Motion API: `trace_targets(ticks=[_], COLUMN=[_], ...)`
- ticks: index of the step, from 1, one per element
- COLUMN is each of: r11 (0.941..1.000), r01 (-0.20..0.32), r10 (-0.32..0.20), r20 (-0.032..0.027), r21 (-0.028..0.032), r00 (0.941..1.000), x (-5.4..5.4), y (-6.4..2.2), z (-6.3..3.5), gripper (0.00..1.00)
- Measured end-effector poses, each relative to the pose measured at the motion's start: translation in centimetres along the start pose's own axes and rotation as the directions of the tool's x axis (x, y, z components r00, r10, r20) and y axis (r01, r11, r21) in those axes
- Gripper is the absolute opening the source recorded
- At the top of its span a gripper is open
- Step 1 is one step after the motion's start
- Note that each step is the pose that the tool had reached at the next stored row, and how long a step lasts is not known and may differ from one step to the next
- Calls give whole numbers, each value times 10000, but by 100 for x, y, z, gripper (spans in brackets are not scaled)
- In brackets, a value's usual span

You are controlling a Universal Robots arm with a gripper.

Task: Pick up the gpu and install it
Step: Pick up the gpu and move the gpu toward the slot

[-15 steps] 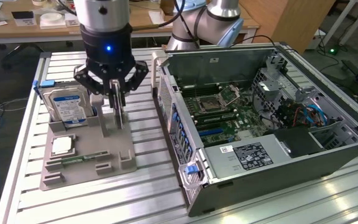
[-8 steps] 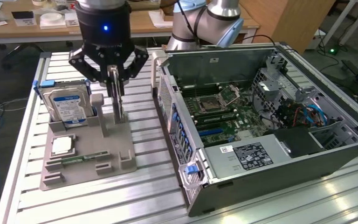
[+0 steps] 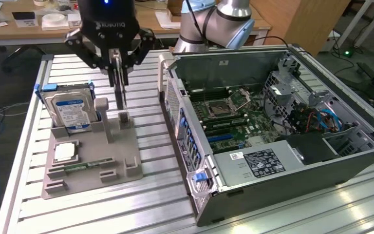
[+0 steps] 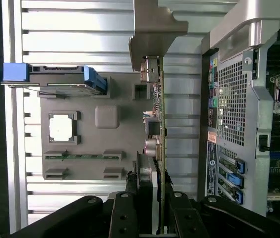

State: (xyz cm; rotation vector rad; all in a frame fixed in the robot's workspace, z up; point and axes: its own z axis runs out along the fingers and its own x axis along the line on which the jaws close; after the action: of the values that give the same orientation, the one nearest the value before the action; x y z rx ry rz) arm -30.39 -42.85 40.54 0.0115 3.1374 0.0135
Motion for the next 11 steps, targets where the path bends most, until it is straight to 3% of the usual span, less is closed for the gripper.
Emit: trace_targets(ticks=[5,11], r11=[10000,10000], r01=[0,3], r10=[0,-3], r20=[0,-1], r21=[0,1], r00=[10000,10000], x=[-1,-12], y=[2,2], z=[-213,-218], gripper=[28,28])
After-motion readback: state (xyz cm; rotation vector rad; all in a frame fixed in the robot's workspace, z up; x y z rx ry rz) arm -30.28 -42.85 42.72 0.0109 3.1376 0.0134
